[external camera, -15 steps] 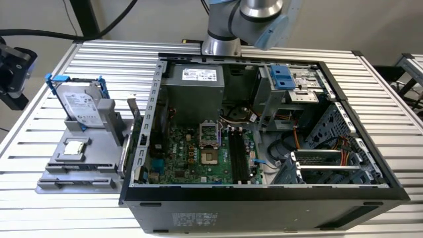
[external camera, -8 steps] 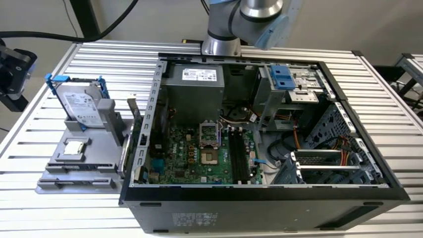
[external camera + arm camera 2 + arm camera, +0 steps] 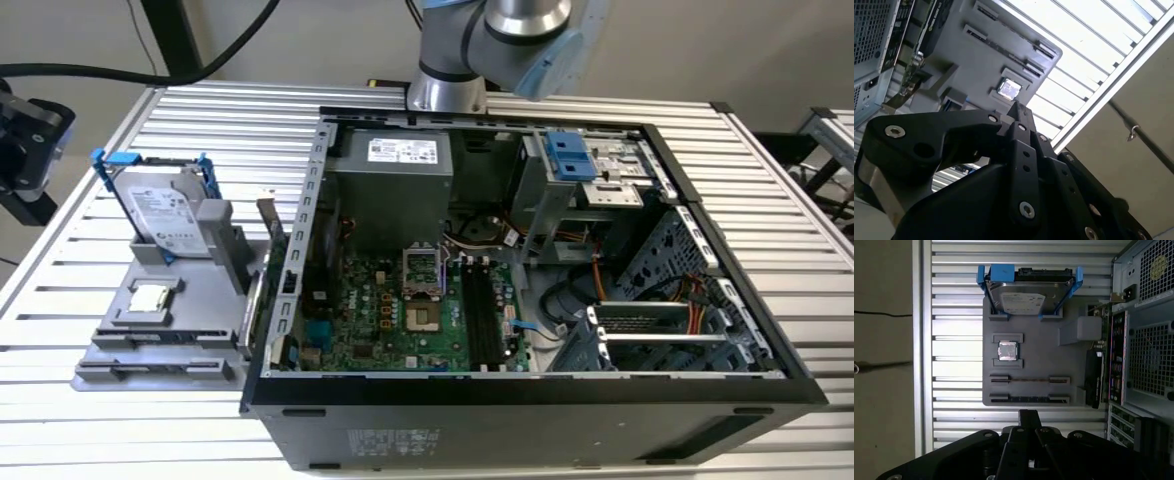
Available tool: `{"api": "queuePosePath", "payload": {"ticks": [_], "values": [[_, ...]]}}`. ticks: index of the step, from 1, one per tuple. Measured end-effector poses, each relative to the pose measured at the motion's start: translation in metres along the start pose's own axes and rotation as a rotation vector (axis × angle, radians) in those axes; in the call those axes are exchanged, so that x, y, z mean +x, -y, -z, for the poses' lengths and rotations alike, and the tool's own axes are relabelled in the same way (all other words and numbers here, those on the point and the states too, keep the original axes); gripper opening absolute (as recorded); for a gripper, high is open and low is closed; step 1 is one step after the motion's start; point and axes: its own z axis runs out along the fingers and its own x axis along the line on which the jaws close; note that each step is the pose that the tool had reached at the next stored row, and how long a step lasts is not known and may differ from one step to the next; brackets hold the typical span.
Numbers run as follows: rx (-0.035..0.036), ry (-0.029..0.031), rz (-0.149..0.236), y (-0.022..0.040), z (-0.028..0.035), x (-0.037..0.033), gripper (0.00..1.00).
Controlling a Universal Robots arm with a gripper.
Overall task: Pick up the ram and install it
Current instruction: 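Pick up the ram and move it above insertion slot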
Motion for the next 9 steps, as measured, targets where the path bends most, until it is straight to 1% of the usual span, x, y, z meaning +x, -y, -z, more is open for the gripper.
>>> {"api": "queuePosePath", "payload": {"ticks": [9], "values": [[0.0002,-0.0007,0.0,0.0,0.0,0.0,0.0]]}}
